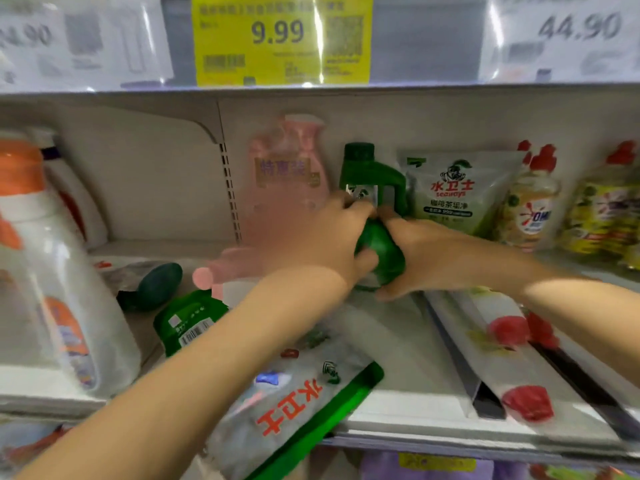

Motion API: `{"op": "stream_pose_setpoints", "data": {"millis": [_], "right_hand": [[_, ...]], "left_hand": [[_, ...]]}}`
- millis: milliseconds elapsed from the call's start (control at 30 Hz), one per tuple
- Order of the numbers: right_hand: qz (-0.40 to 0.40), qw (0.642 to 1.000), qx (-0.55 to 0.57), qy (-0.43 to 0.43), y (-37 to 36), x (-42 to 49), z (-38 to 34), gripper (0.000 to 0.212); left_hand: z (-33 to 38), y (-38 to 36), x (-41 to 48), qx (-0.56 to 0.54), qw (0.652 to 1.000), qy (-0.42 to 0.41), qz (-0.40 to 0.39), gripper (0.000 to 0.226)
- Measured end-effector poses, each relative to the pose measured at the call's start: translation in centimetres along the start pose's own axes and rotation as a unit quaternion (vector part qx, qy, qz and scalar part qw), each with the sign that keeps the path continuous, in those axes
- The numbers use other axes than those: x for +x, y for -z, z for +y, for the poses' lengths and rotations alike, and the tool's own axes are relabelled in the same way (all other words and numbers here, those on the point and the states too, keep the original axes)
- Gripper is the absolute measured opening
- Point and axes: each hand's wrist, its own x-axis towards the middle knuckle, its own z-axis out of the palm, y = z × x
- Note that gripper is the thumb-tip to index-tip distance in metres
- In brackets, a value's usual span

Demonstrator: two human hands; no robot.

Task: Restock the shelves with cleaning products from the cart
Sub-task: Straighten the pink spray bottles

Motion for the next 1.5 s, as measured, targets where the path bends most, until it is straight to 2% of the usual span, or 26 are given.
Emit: {"op": "stream_pose_setpoints", "data": {"millis": [67,233,400,533,867,1000,1067,1233,1400,1500], "right_hand": [[0.02,0.999,-0.021,0.015,0.5,1.9,1.1,0.095],[0.005,0.999,0.039,-0.017,2.6,5.9,3.8,0.103],[0.006,0.998,0.053,-0.039,3.2,8.1,6.9,0.103],[0.026,0.996,0.073,-0.034,2.9,10.1,9.0,0.101],[0.105,0.993,0.041,-0.016,1.7,14.1,11.8,0.08],[0.112,0.993,0.037,-0.006,1.7,14.3,12.0,0.076],[0.113,0.993,0.03,-0.003,1.8,14.0,12.0,0.074],[0.116,0.993,-0.034,-0.017,2.0,13.4,11.6,0.061],[0.092,0.994,-0.047,-0.04,2.4,13.4,11.2,0.056],[0.086,0.995,-0.031,-0.038,2.4,13.7,11.6,0.055]], "left_hand": [[-0.4,0.0,1.7,0.045,0.998,-0.031,0.011,0.05],[-1.3,0.3,8.1,0.086,0.994,-0.016,-0.067,0.057],[-0.7,0.1,12.2,0.091,0.985,-0.046,-0.143,0.088],[-0.8,-1.4,14.3,0.128,0.987,-0.041,-0.083,0.091],[-1.4,-2.3,18.5,0.104,0.987,-0.005,-0.122,0.087],[-1.6,-2.6,18.7,0.108,0.989,-0.029,-0.1,0.08],[-1.7,-2.6,18.7,0.126,0.988,-0.015,-0.089,0.079],[-1.4,-2.8,18.1,0.092,0.99,-0.035,-0.103,0.072],[-1.4,-2.3,17.5,0.11,0.988,-0.013,-0.111,0.086],[-1.4,-2.3,16.0,0.109,0.991,0.031,-0.066,0.103]]}}
